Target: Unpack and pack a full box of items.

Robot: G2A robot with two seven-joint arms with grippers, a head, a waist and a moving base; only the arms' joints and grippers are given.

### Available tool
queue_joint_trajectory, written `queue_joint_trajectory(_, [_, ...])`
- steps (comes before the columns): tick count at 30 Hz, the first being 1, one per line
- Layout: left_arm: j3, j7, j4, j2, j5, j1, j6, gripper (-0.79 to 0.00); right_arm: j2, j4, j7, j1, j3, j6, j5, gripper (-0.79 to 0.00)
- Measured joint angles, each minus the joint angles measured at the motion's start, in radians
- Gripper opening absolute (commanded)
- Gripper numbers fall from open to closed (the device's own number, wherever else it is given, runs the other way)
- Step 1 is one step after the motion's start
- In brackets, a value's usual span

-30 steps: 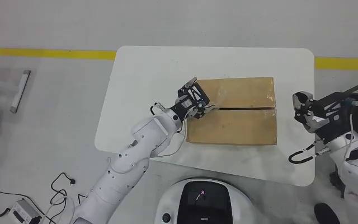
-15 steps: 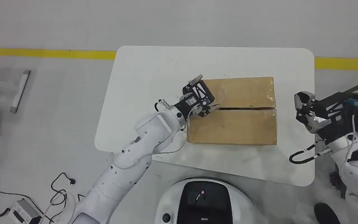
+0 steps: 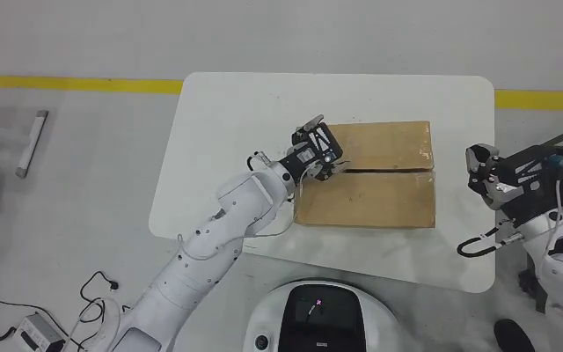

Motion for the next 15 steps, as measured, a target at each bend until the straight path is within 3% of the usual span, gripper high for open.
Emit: queue_joint_trajectory(15, [0.125, 0.061, 0.062, -0.055, -0.018, -0.086, -0.001, 0.0, 0.0, -0.006, -0.002, -0.015, 0.008, 0.012, 0.001, -0.785])
